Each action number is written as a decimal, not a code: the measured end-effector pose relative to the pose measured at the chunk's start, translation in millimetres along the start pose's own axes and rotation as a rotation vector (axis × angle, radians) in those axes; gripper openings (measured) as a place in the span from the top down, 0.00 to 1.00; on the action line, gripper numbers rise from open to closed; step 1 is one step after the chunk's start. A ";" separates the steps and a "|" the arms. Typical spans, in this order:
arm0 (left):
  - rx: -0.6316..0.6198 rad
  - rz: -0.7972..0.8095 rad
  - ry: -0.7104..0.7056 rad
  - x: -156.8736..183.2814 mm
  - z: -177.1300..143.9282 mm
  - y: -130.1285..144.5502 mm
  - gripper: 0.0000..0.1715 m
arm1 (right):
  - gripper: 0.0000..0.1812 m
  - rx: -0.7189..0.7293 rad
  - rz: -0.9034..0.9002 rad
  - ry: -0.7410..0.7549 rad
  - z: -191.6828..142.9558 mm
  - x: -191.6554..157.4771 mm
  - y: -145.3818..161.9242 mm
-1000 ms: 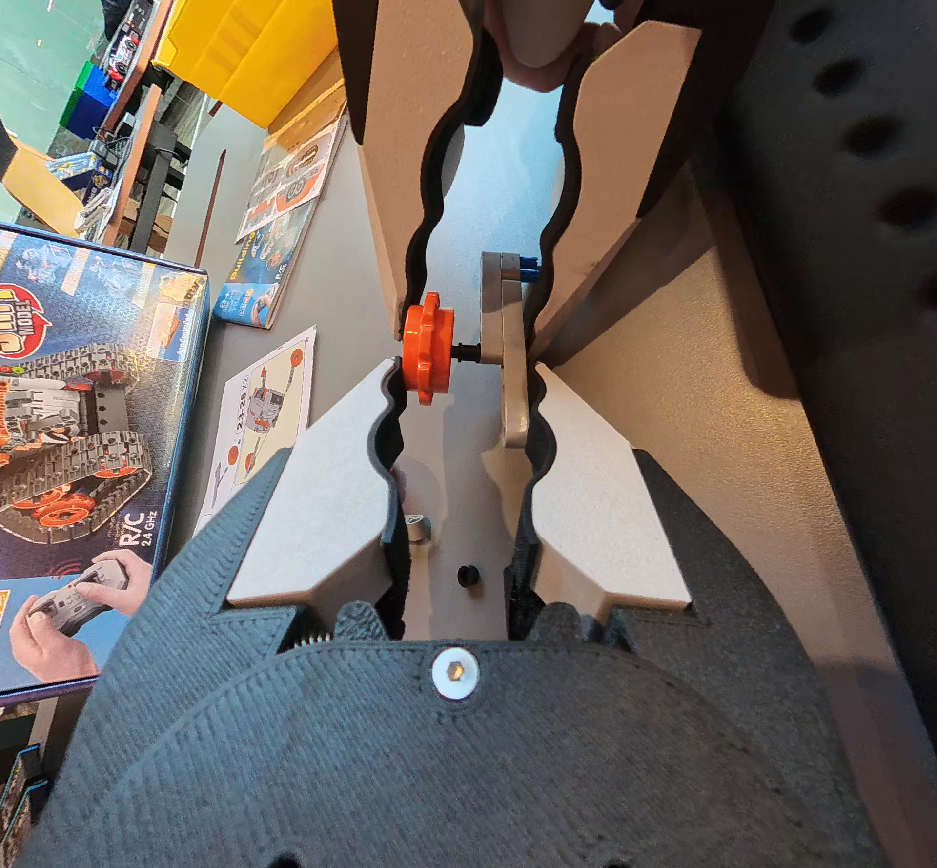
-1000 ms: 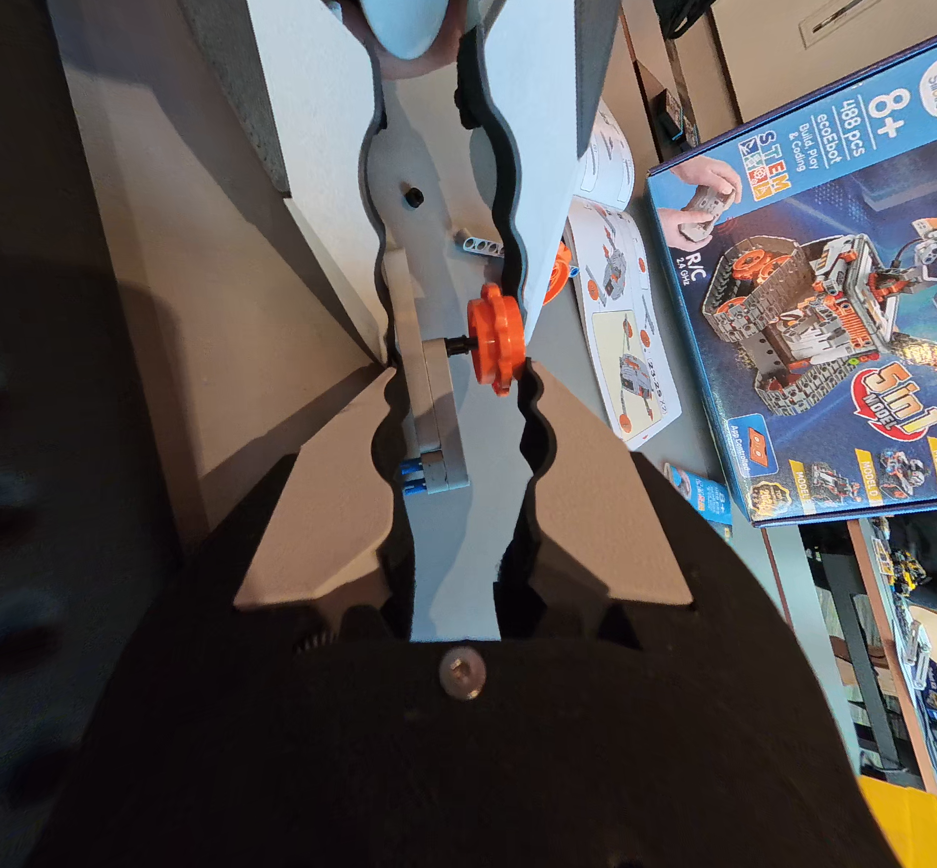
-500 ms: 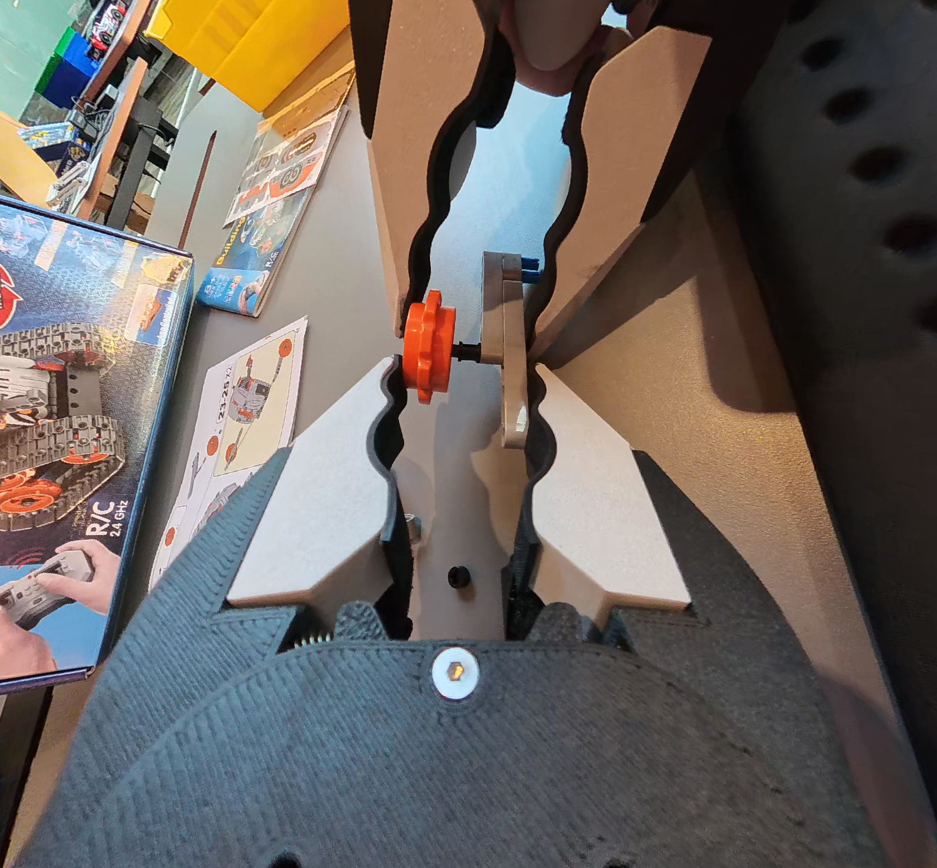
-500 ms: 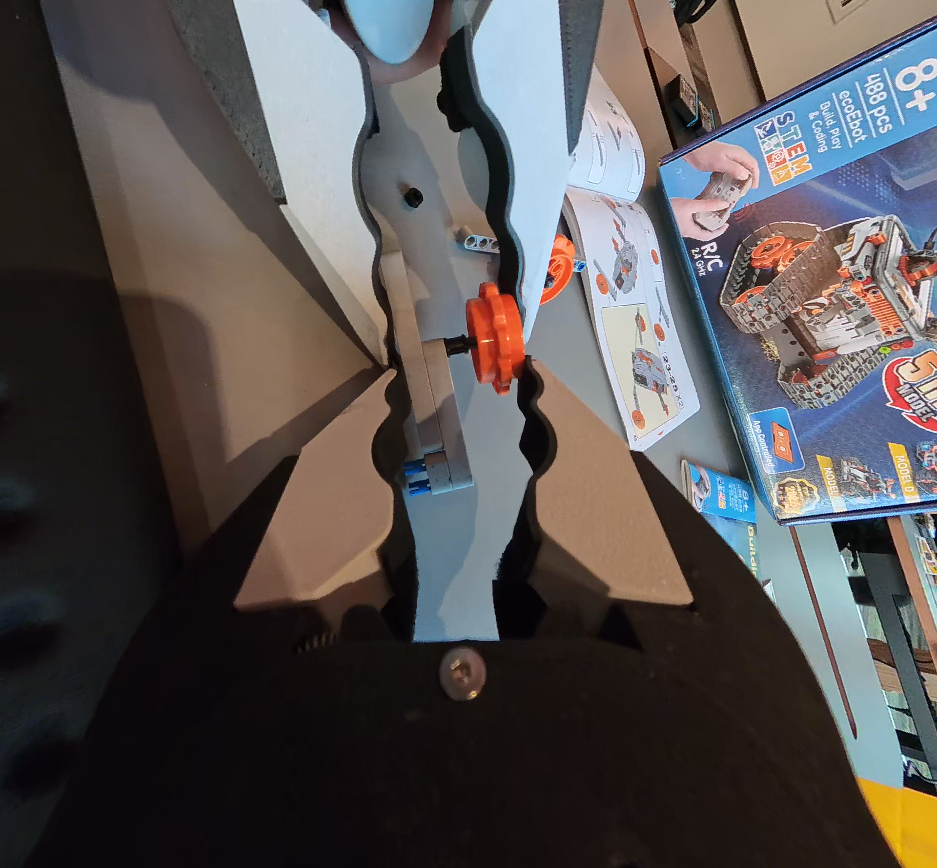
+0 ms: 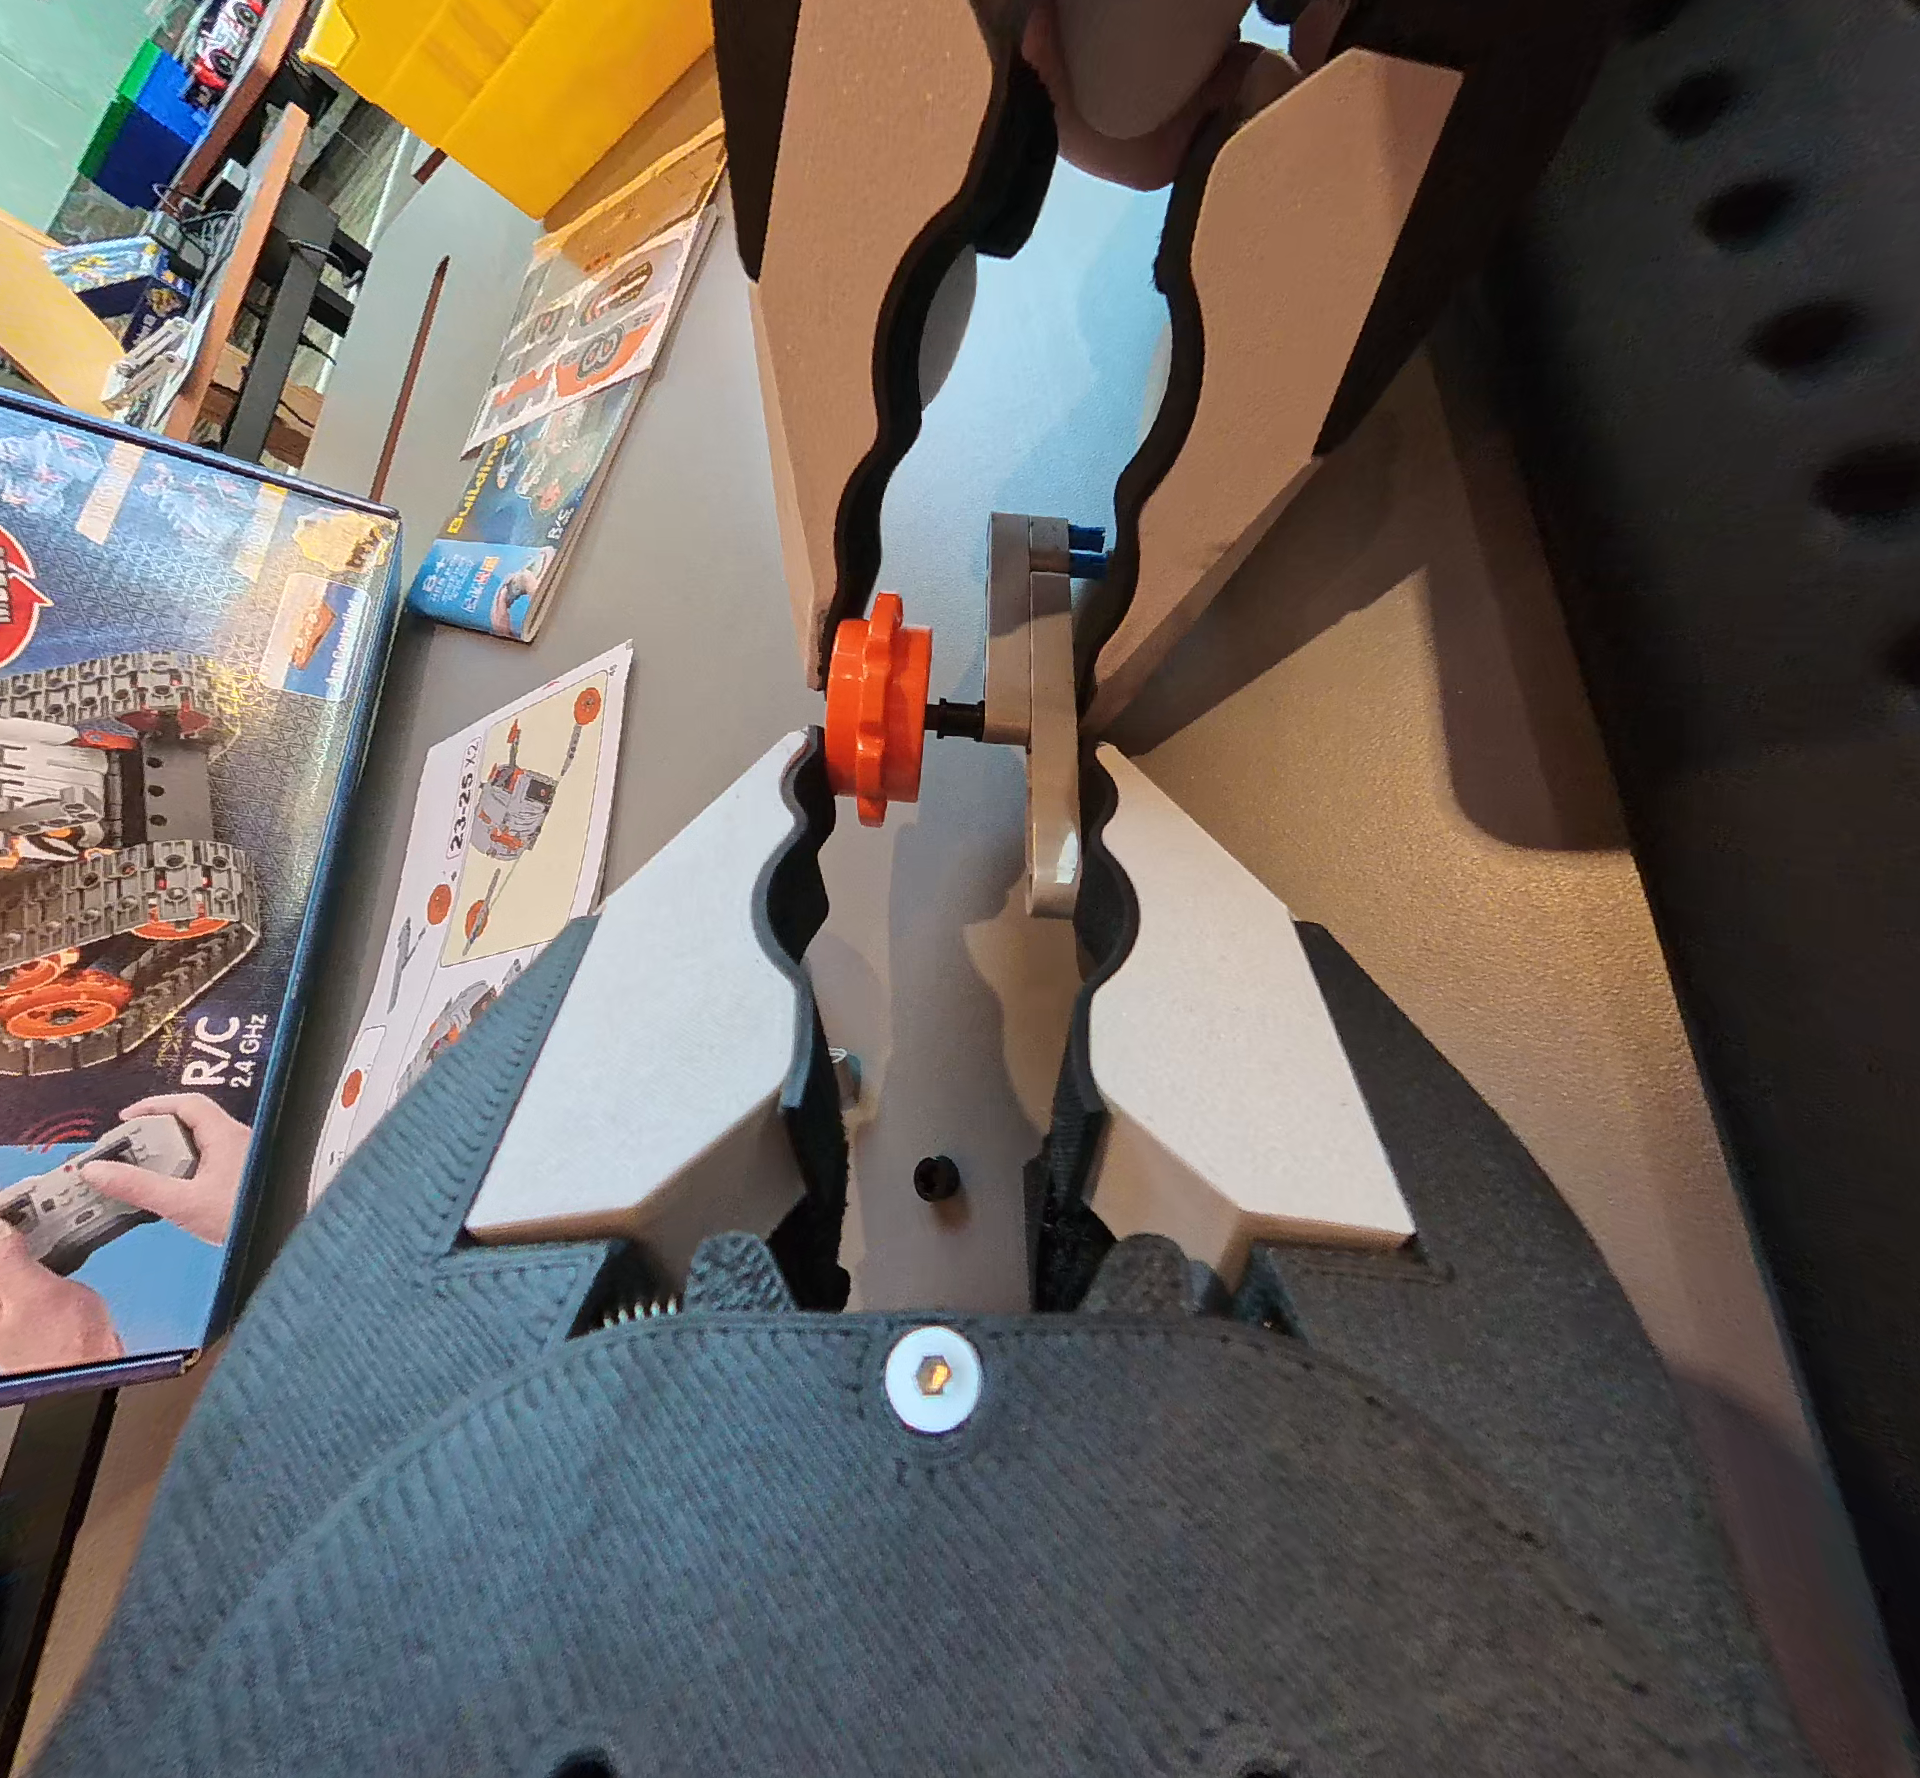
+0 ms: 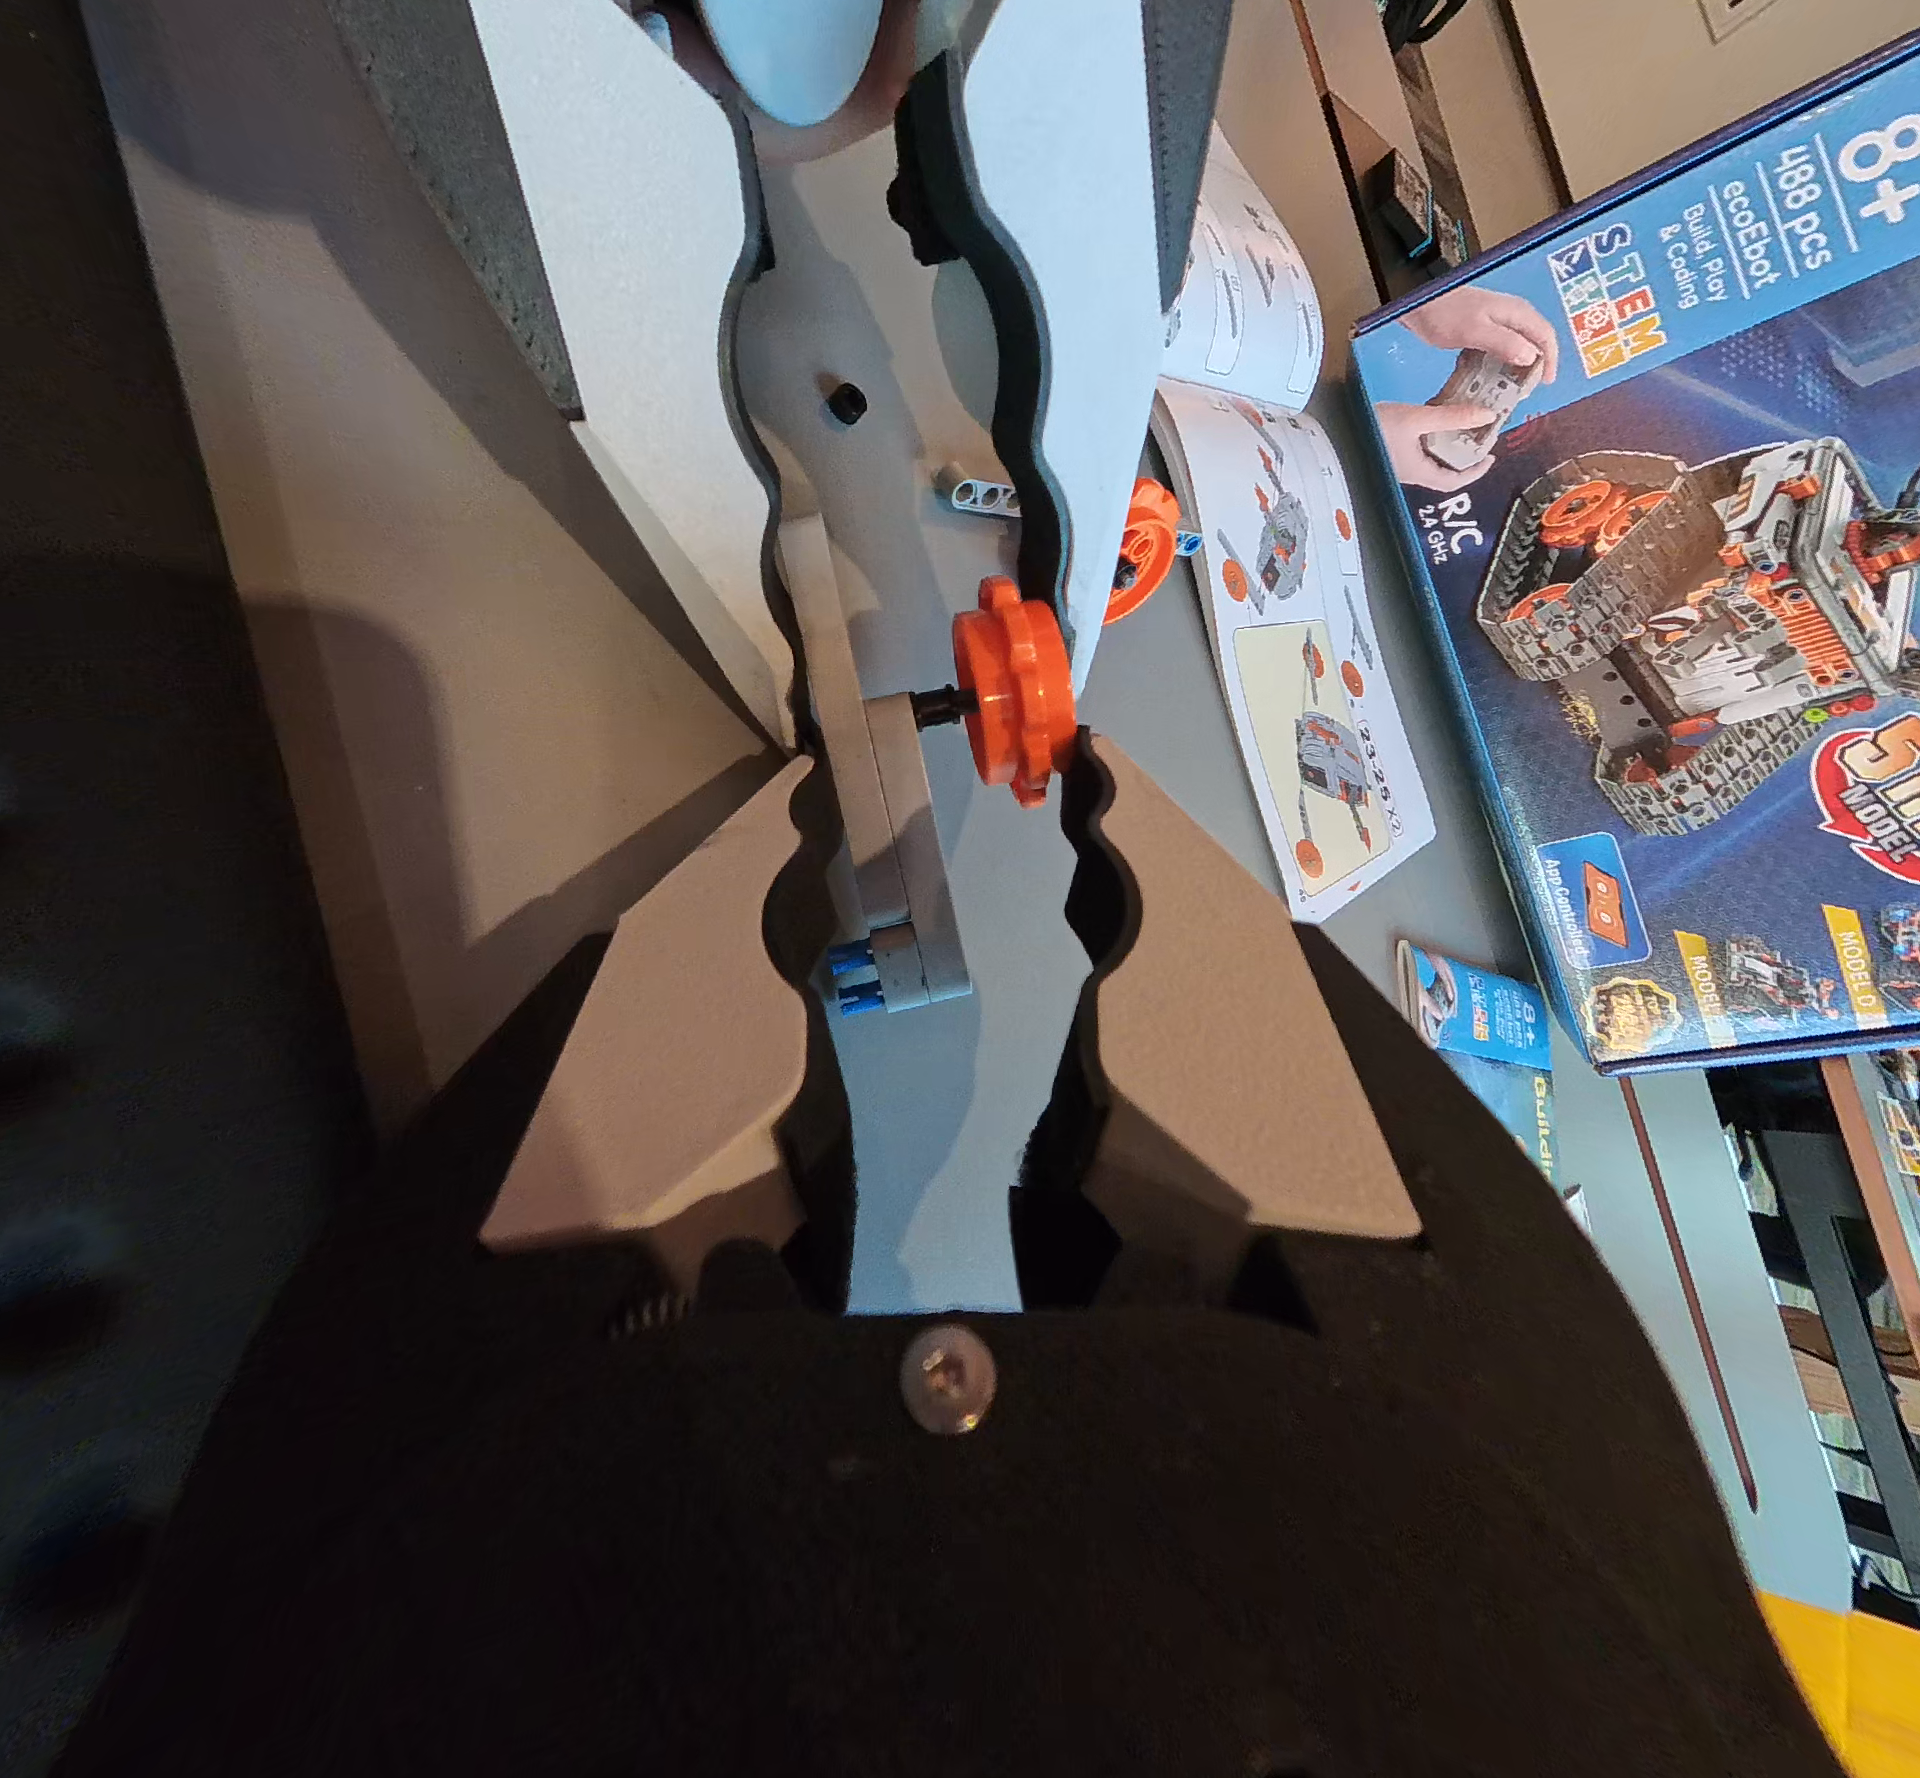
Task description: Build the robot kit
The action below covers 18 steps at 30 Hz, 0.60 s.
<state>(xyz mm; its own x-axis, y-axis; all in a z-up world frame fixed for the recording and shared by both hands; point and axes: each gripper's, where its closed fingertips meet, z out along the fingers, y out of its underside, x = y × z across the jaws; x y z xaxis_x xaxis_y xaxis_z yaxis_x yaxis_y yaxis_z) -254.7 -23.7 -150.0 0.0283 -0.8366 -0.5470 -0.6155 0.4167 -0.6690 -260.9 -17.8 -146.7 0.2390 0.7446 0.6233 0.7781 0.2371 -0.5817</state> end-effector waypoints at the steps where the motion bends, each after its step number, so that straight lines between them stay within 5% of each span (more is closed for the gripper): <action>1: 0.001 0.002 0.000 0.0 0.1 -0.1 0.73 | 0.77 -0.001 -0.003 0.003 -0.1 0.0 0.0; 18: 0.002 0.009 -0.015 -0.7 0.0 0.2 0.74 | 0.77 -0.012 -0.015 0.021 0.6 1.2 0.2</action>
<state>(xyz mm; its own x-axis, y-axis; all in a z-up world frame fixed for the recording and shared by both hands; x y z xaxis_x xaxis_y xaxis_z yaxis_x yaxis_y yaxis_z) -254.8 -23.1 -149.8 0.0343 -0.8276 -0.5603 -0.6144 0.4248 -0.6649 -260.8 -16.5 -146.4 0.2387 0.7279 0.6428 0.7884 0.2412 -0.5659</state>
